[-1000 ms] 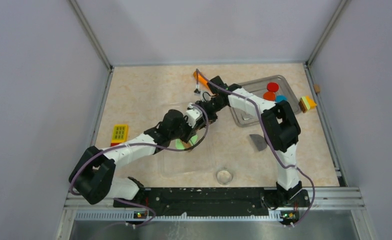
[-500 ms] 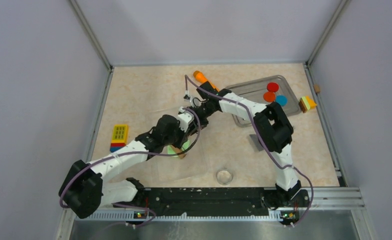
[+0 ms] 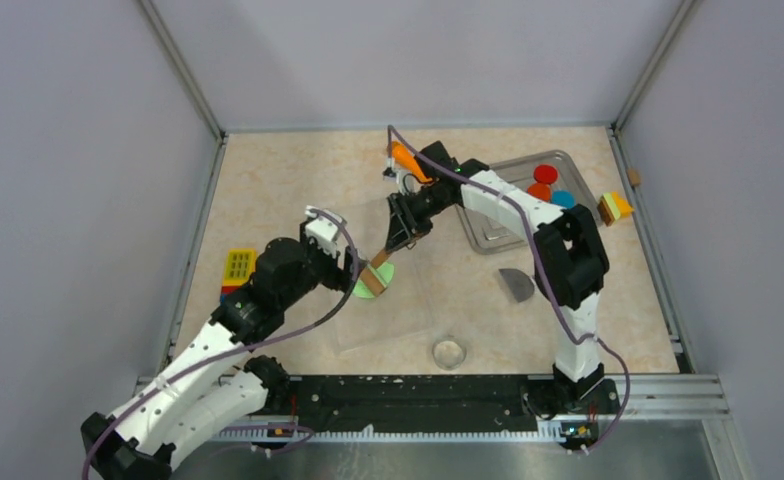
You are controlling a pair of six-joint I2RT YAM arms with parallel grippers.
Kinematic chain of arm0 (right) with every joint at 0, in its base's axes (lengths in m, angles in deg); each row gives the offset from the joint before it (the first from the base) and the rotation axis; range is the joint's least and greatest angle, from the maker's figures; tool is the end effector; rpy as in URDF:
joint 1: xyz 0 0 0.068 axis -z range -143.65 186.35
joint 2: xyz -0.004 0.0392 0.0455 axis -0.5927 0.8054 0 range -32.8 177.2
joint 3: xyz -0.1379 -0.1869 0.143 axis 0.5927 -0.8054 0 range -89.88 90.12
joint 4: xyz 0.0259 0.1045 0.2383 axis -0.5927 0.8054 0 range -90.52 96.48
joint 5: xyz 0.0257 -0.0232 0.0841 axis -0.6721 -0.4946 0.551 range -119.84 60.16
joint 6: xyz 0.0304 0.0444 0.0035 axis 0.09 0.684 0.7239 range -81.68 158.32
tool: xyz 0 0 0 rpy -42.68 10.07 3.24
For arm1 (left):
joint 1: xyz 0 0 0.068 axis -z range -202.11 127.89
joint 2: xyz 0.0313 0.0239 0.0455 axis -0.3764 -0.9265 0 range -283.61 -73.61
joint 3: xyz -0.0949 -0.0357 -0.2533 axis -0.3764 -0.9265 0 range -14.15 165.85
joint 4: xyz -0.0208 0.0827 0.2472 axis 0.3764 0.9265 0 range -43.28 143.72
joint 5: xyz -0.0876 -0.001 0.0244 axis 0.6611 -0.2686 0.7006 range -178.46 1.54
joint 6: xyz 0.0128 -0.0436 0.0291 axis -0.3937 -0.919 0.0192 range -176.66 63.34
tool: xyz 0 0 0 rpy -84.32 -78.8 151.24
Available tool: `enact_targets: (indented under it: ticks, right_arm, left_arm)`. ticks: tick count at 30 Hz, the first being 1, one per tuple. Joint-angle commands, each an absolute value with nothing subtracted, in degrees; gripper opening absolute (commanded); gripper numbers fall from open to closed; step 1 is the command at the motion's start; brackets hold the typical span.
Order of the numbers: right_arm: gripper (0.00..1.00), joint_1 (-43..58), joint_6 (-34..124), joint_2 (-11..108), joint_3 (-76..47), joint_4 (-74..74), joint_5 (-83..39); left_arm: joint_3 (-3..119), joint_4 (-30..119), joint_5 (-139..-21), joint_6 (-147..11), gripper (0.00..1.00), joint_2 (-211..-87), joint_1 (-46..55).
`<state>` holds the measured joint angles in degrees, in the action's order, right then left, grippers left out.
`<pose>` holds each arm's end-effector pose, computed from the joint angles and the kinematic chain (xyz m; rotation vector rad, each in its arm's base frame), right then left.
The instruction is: Roll out the dumpling wrappers from the dough
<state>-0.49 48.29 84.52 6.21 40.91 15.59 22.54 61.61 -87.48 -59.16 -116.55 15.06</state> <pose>0.3344 0.2823 0.2273 -0.9039 2.5886 1.3117 0.1423 -0.1086 0.2868 0.5979 1.8767 -0.4739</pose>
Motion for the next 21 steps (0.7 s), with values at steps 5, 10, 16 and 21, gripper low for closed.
enact_targets:
  ticks: [5, 10, 16, 21]
  right_arm:
    - [0.00, 0.71, 44.67, 75.21, 7.86, 37.69, 21.04]
    - [0.00, 1.23, 40.63, 74.32, 9.97, 42.36, 18.70]
    - [0.00, 1.29, 35.15, 70.42, 8.28, 44.82, 14.23]
    - [0.00, 1.20, 33.93, 70.07, 7.02, 45.37, 13.56]
  left_arm:
    - [28.52, 75.23, -85.26, -73.90, 0.70, -130.69, -4.45]
    - [32.32, 76.33, -84.27, -77.93, 0.67, -142.36, -9.27]
    - [34.76, 78.42, -87.88, -80.09, 0.65, -150.33, -10.73]
    - [32.42, 74.96, -87.60, -80.65, 0.59, -154.12, -12.60]
